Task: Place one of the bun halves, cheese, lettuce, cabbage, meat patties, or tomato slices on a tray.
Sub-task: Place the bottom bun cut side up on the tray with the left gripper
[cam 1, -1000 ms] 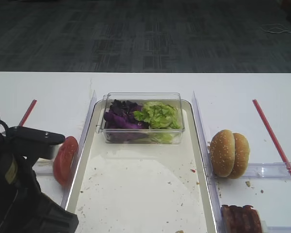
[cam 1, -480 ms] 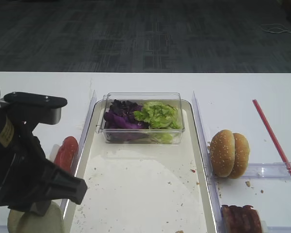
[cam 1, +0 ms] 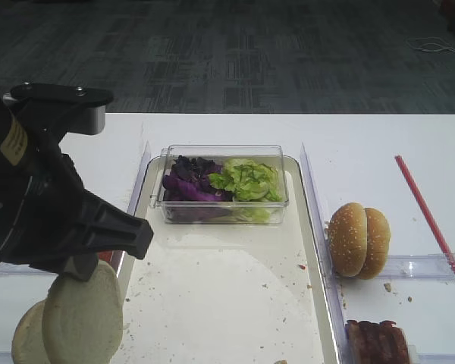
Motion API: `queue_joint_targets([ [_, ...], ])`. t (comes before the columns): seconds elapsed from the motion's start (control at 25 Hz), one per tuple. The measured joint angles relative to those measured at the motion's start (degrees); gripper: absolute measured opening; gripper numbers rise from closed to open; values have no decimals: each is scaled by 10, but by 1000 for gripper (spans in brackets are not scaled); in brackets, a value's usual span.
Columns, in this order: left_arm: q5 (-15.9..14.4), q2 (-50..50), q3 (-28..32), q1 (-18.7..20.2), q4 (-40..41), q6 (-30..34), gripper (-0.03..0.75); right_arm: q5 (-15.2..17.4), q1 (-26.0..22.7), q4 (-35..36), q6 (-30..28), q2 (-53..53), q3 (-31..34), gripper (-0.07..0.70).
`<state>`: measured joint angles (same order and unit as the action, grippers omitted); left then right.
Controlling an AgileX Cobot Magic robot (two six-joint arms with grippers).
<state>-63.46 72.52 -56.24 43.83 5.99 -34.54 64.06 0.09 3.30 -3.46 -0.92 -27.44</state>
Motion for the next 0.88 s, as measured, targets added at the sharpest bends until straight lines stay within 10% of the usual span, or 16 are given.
queue_joint_targets([
  [0.68, 253, 0, 0, 0, -72, 2, 66, 0, 0, 0, 0, 0, 0, 660],
  [0.88, 285, 8, 0, 0, -82, 2, 65, 0, 0, 0, 0, 0, 0, 660],
])
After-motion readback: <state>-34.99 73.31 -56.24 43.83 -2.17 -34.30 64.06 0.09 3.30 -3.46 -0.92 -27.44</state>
